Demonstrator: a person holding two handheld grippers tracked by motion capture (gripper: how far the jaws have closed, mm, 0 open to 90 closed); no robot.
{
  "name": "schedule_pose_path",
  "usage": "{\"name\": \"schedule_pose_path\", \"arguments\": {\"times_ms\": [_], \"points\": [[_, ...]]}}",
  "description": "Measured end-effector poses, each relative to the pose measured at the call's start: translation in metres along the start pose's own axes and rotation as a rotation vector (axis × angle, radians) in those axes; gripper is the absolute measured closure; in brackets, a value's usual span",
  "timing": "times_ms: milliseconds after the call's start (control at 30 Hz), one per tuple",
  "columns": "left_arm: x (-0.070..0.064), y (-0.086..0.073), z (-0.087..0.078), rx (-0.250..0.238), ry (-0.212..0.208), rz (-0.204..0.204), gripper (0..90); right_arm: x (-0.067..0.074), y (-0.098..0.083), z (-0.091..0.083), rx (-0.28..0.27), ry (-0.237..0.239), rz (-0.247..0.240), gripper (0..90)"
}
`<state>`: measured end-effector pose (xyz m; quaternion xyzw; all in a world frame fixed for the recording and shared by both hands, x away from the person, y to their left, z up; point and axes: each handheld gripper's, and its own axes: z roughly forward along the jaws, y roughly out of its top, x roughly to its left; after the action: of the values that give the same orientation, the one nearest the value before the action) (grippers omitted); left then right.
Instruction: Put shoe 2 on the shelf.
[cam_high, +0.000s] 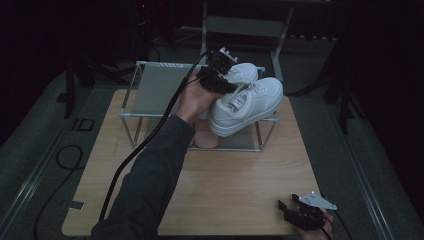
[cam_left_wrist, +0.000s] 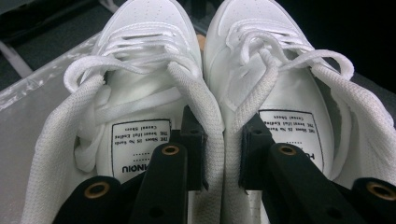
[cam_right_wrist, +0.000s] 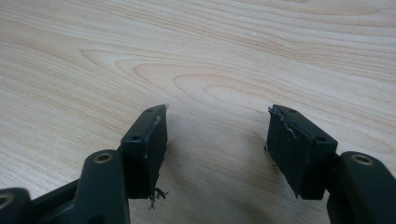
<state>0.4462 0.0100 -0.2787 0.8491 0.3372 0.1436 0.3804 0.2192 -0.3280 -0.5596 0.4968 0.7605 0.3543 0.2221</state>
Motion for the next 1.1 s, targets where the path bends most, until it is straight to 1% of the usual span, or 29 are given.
{"name": "schedule_pose_path", "arguments": {"times_ms": [200,267,367,433,533,600,633,767,1100], "points": [[0.008,-0.003,0.000,-0.002,0.016,-0.027,76.2,0.000,0.000,0.000,-0.001,0.001,0.001,37.6],[0.011,-0.003,0.000,-0.002,0.025,-0.038,76.1,0.000,0.000,0.000,-0.001,0.001,0.001,37.6],[0.014,-0.004,0.000,-0.003,0.041,-0.043,76.1,0.000,0.000,0.000,-0.001,0.000,0.001,37.6],[0.018,-0.005,0.000,-0.010,0.050,-0.056,76.1,0.000,0.000,0.000,-0.001,0.001,0.001,37.6],[0.021,-0.006,0.000,-0.009,0.057,-0.074,76.1,0.000,0.000,0.000,-0.001,0.000,0.001,37.6],[0.022,-0.006,0.000,-0.007,0.064,-0.077,76.1,0.000,0.000,0.000,-0.001,0.000,0.002,37.6],[0.024,-0.006,0.001,-0.003,0.075,-0.084,76.1,0.000,0.000,0.000,-0.001,0.000,0.001,37.6],[0.028,-0.006,0.002,0.001,0.091,-0.103,76.0,0.000,0.000,0.000,-0.002,0.000,0.002,37.6],[0.037,-0.009,0.004,0.007,0.120,-0.145,76.0,0.000,0.000,0.000,-0.001,0.000,0.001,37.6]]}}
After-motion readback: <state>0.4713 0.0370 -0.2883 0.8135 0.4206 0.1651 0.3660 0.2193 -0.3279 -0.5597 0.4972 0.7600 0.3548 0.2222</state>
